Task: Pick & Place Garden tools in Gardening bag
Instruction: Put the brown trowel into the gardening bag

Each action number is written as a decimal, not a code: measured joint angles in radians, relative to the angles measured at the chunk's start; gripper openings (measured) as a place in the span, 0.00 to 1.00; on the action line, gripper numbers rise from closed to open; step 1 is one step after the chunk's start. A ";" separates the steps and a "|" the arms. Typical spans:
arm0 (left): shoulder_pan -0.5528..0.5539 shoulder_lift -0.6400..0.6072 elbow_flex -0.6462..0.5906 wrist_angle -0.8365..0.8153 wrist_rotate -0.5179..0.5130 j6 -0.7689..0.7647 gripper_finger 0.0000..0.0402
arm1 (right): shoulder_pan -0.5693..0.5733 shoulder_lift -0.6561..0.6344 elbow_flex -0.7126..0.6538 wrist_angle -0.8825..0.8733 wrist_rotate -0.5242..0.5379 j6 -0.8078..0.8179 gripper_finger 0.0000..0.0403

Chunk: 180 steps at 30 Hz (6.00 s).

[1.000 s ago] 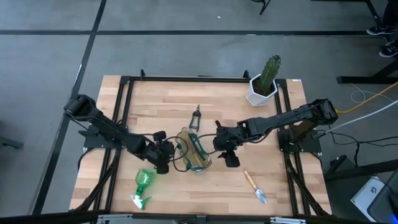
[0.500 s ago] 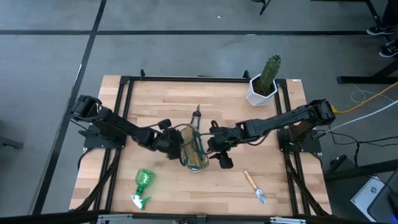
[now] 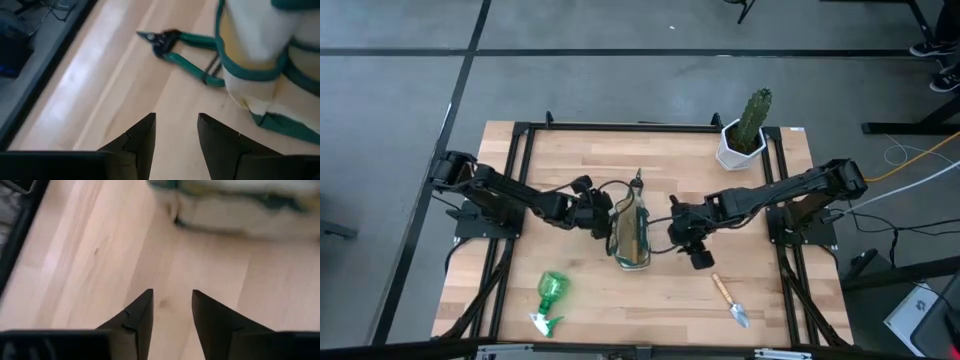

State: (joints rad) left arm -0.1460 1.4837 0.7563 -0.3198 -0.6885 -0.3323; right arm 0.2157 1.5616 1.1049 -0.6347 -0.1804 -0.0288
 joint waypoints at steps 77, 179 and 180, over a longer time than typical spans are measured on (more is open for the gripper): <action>-0.174 -0.287 0.000 -0.170 0.024 -0.101 0.27 | 0.546 -0.003 0.000 -0.280 0.240 1.402 0.41; -0.176 -0.287 0.000 -0.113 0.002 -0.126 0.28 | 0.555 0.187 -0.124 -0.125 0.292 1.349 0.22; -0.176 -0.287 0.000 -0.113 0.002 -0.126 0.28 | 0.555 0.187 -0.124 -0.125 0.292 1.349 0.20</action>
State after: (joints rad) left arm -0.3222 1.1969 0.7567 -0.4326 -0.6865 -0.4583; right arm 0.7708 1.7485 0.9810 -0.7593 0.1116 1.3201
